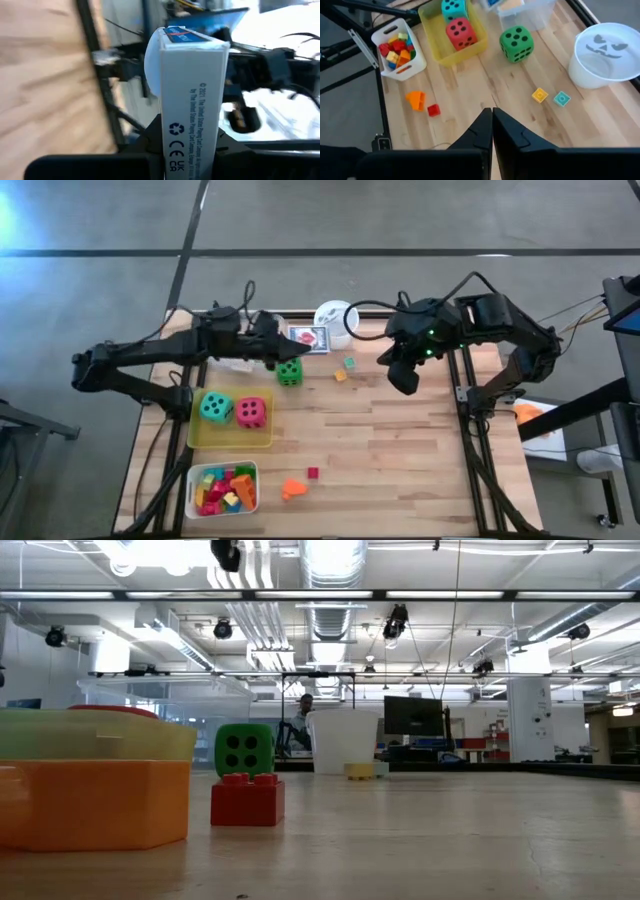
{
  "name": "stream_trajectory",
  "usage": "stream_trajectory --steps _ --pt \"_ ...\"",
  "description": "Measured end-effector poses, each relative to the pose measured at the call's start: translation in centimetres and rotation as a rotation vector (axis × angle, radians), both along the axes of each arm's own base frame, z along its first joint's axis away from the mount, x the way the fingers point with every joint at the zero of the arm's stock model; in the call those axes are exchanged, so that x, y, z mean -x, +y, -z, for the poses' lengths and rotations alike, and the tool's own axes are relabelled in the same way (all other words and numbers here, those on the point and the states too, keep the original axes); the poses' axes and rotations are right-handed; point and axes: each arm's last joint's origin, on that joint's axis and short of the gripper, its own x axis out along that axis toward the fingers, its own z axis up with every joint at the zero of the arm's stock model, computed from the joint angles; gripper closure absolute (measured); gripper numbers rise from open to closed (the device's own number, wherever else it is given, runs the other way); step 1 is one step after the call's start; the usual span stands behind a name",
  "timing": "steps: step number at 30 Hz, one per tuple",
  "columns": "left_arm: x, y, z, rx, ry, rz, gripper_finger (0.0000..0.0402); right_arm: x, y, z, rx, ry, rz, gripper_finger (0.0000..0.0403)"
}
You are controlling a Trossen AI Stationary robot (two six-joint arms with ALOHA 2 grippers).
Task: Pick & Place Toys
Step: Put the red deck of cards into the transparent bin
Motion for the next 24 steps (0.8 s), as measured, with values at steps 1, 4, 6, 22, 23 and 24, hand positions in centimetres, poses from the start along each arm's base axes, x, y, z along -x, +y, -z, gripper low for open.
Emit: stream_trajectory --steps 1,4,6,22,23,24 --pt "0.5 0.1 0.0 -0.009 0.024 -0.016 0.0353 -0.1 0.1 0.1 0.0 0.006 -0.004 0.0394" --pt "2.2 0.5 -0.2 -0.031 0.067 -0.061 0.0353 -0.2 0.4 0.5 0.001 0.02 -0.016 0.0394" --pt "3.4 0.7 0.1 -0.033 0.061 -0.09 0.0353 -0.3 0.6 0.7 0.001 0.032 -0.024 0.0394" --pt "12.5 1.2 8.2 0.206 0.085 -0.48 0.0353 -0.6 1.3 1.2 0.002 0.043 -0.054 0.0394" --pt "12.6 1.3 8.4 0.213 0.104 -0.49 0.0353 -0.6 1.3 1.2 0.002 0.043 -0.054 0.0394" --pt "12.8 1.4 8.5 0.221 0.124 -0.502 0.0353 -0.6 1.3 1.2 0.002 0.043 -0.054 0.0394"
